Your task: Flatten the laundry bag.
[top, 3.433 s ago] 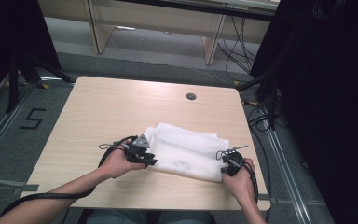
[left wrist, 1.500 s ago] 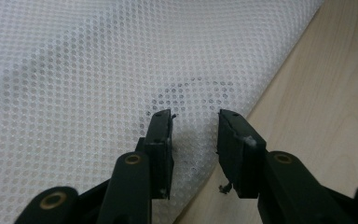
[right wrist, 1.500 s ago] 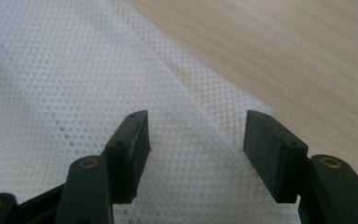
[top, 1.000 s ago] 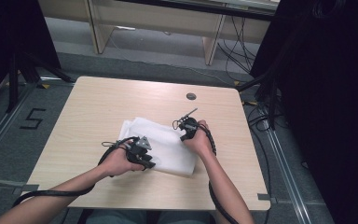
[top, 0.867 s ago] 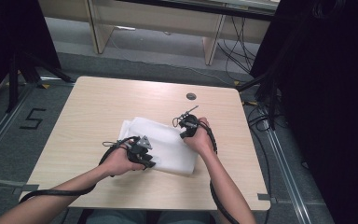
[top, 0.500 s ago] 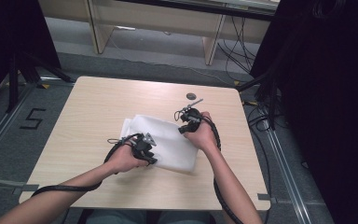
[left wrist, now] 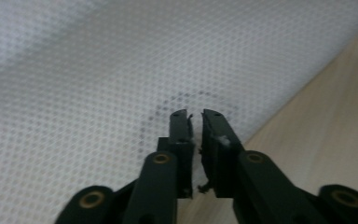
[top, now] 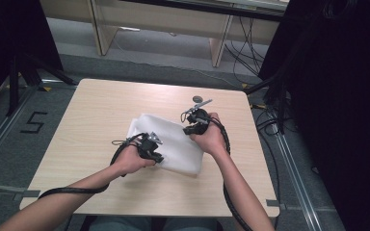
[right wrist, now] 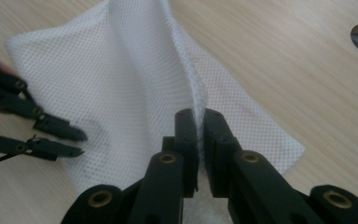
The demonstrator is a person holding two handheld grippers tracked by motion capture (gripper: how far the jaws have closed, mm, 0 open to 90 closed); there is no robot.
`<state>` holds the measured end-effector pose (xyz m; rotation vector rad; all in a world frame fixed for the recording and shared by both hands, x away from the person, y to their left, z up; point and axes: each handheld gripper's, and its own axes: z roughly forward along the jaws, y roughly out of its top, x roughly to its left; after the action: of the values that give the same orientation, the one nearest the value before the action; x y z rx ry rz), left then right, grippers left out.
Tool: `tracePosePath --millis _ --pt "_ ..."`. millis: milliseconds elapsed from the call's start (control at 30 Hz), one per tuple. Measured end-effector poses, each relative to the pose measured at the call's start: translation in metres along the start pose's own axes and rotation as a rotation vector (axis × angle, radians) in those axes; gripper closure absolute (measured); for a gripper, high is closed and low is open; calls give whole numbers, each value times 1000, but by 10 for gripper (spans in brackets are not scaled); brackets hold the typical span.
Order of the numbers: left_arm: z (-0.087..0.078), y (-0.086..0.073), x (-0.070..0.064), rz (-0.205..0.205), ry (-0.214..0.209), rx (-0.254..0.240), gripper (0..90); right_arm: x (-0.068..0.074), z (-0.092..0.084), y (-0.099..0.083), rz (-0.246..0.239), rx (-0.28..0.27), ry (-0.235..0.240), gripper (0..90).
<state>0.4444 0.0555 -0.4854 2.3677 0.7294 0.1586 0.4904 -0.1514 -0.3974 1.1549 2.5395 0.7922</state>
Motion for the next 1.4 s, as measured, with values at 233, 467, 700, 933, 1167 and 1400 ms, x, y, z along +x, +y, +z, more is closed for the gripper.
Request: tracePosePath --millis 233,467,700,933,1167,1400 --pt "15 5 -9 13 -6 24 893 3 -4 3 -13 -16 8 858" --pt "23 10 -1 -12 0 27 891 5 -12 2 -23 -32 25 858" --pt "26 14 4 -41 4 6 863 11 -18 2 -56 -63 32 858" --pt "-19 -10 13 17 -9 -11 838 25 -23 -2 -154 -85 36 858" --pt "-79 -52 42 -105 77 -123 825 39 -30 -13 -246 -117 12 855" --pt "-108 -97 63 -204 121 -132 825 55 -30 -30 -304 -119 75 858"
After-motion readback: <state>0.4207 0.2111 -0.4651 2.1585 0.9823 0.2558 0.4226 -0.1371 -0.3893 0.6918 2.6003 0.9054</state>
